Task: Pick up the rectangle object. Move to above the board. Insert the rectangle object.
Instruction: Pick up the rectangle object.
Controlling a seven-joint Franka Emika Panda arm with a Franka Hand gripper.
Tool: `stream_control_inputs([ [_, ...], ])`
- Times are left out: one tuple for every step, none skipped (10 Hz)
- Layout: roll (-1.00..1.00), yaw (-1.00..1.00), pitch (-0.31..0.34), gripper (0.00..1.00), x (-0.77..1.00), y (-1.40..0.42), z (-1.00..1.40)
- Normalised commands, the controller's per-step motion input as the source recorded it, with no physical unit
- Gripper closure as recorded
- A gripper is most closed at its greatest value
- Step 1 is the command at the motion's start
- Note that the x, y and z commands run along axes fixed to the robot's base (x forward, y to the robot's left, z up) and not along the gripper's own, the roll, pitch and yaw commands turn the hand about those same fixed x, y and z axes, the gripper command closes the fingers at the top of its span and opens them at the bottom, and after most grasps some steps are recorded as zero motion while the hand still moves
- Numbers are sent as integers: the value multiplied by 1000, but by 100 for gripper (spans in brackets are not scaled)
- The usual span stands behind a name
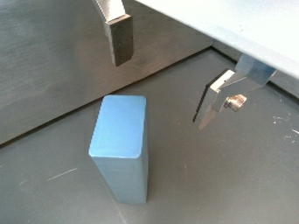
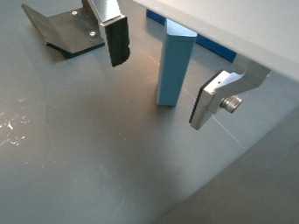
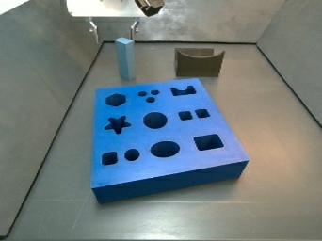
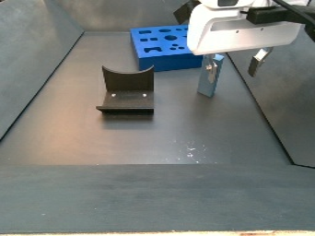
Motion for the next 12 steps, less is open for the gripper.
stream_control_inputs([
  [-66, 463, -51, 0, -134, -91, 0],
  [-31, 749, -100, 0, -166, -97, -103],
  [-31, 43, -31, 0, -57, 0, 0],
  [0, 17, 0, 0, 0, 0, 0],
  [-3, 254, 0, 0, 0, 0, -51],
  [-31, 314, -31, 0, -91, -34, -97],
  [-20, 0, 0, 0, 0, 0, 0],
  [0, 0, -83, 0, -77, 0, 0],
  [0, 646, -409, 0, -294, -106, 0],
  [29, 994, -434, 0, -43, -189, 0],
  [0, 106, -20, 0, 0, 0, 0],
  [0, 0, 0, 0, 0, -40, 0],
])
